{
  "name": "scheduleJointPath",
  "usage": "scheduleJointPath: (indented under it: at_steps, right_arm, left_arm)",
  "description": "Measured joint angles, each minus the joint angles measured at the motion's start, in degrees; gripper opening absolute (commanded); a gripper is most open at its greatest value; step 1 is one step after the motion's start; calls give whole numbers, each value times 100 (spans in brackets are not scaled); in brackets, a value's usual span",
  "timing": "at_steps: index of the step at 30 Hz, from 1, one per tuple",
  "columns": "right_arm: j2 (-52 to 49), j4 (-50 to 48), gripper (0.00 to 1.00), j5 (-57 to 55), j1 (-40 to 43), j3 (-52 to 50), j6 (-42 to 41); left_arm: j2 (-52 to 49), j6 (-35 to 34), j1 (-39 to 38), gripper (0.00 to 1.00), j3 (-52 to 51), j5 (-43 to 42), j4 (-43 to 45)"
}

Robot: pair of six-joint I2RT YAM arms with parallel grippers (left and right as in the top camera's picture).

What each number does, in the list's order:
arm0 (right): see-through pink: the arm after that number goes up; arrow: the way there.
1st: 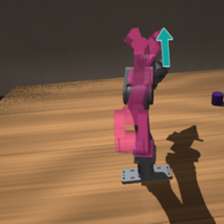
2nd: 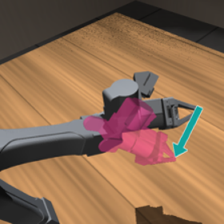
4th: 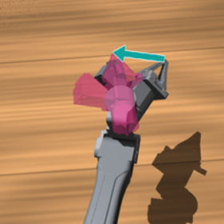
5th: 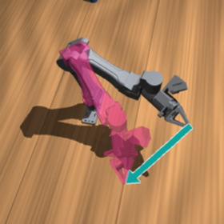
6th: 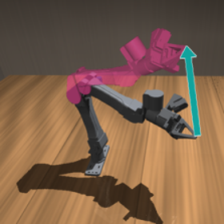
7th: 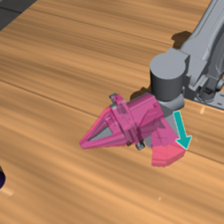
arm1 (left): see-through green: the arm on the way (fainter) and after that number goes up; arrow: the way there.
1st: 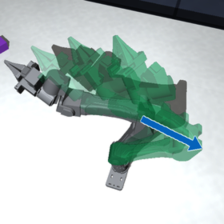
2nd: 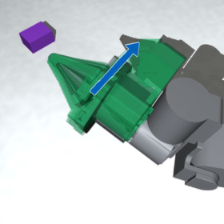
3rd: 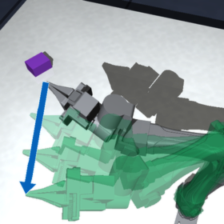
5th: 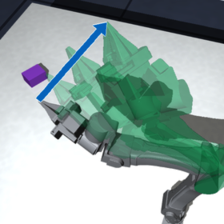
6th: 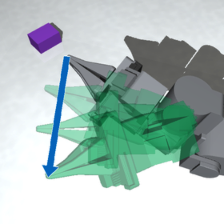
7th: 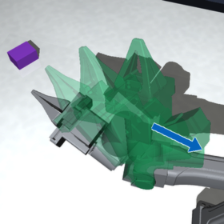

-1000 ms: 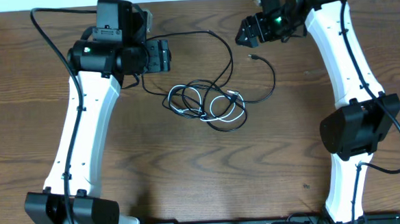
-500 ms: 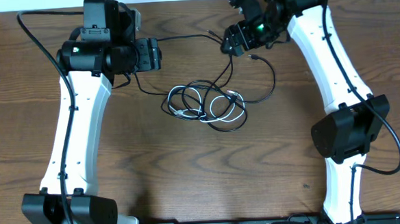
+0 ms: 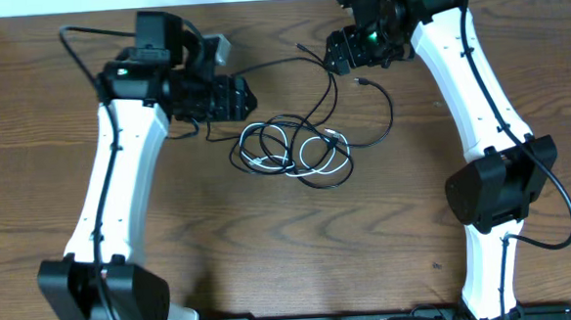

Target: Untangle cables

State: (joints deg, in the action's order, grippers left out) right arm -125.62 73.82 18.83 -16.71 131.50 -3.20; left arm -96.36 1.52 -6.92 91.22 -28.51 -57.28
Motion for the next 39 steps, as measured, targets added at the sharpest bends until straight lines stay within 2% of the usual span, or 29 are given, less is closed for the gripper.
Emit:
scheduleJointPath:
  at_steps: [4,8,11,18,26,29,32,39]
  right_arm:
    - [0,2,83,-136,50,0,-92]
    - [0,2,85,-201,74,0,-125]
    - [0,11,86,-216,72,0,-138]
    - [0,15,87,-219,72,0,-138]
    - [0,13,88,-219,74,0,-136]
    - [0,11,88,-221,74,0,-136]
    - [0,2,88,-221,74,0,-136]
    - [0,0,88,-221,79,0,-136]
  left_arm:
    - [-243,-4,-197,66,-87,-33,0]
    - [-439,-24,-286,52,-87,-7,9]
    - [-592,-24,-286,46,-87,22,74]
    - [-728,2,-286,48,-87,210,492]
    - [-988,59,-286,51,-87,446,153]
    - [-1128,234,-286,52,-87,415,-66]
    - [-1156,487,-286,59,-90,330,-190]
    - [-1163,997,-286,61,-90,297,-44]
